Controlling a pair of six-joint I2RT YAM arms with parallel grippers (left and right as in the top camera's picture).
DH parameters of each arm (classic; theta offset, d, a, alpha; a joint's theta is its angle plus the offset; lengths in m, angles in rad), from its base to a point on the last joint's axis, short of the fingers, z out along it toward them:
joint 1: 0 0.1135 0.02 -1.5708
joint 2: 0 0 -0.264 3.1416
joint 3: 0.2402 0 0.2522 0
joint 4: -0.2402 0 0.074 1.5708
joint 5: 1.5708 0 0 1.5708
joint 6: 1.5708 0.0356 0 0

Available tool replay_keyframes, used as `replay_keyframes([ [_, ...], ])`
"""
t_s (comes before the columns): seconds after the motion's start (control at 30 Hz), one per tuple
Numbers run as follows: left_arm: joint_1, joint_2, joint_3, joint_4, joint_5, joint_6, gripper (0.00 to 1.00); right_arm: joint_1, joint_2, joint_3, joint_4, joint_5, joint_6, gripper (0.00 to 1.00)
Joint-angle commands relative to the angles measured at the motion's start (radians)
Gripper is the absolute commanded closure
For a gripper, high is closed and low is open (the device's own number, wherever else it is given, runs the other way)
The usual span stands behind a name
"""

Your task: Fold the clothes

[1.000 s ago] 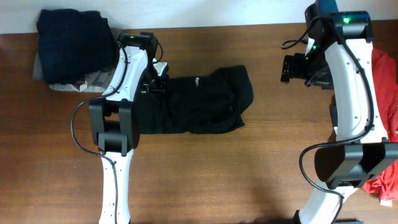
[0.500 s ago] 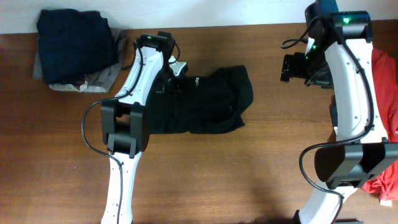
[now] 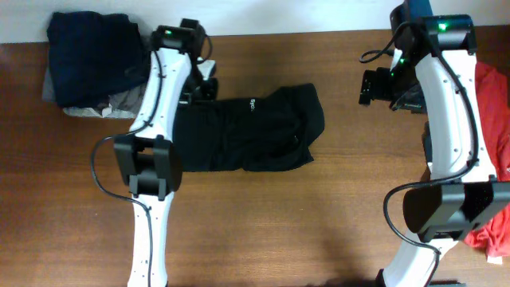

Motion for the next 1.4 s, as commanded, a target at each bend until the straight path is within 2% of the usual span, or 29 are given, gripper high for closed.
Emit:
replay_keyframes([
  [0.0, 0.005, 0.045, 0.014, 0.034, -0.035, -0.013, 0.98, 0.003, -0.018, -0.031, 0.024, -0.011, 0.005, 0.01],
  [0.17, -0.008, 0.085, 0.014, 0.092, -0.031, -0.013, 0.96, 0.003, -0.018, -0.045, 0.03, -0.024, 0.005, 0.01],
  [0.43, -0.043, 0.108, 0.014, 0.151, 0.095, -0.011, 0.96, 0.003, -0.018, -0.045, 0.029, -0.025, 0.005, 0.01],
  [0.57, -0.069, 0.108, 0.014, 0.18, 0.101, -0.012, 0.96, 0.003, -0.018, -0.045, 0.027, -0.025, 0.005, 0.01],
  [0.87, -0.074, 0.073, 0.045, 0.134, 0.083, -0.003, 0.98, 0.003, -0.018, -0.045, 0.013, -0.024, 0.004, 0.01],
  [1.03, -0.021, 0.013, 0.066, -0.004, -0.114, -0.002, 0.74, 0.003, -0.018, -0.045, 0.01, -0.024, 0.005, 0.01],
  [1.07, -0.006, 0.005, 0.066, -0.029, -0.134, -0.002, 0.64, 0.003, -0.018, -0.045, 0.01, -0.024, 0.005, 0.01],
  [1.1, 0.008, -0.002, 0.066, -0.048, -0.14, -0.001, 0.58, 0.003, -0.018, -0.045, 0.011, -0.024, 0.005, 0.01],
  [1.2, 0.064, -0.021, 0.066, -0.09, -0.138, -0.001, 0.53, 0.003, -0.018, -0.045, 0.018, -0.025, 0.005, 0.01],
  [1.37, 0.127, -0.06, 0.067, -0.083, -0.079, 0.01, 0.53, 0.003, -0.018, -0.045, 0.022, -0.025, 0.005, 0.01],
])
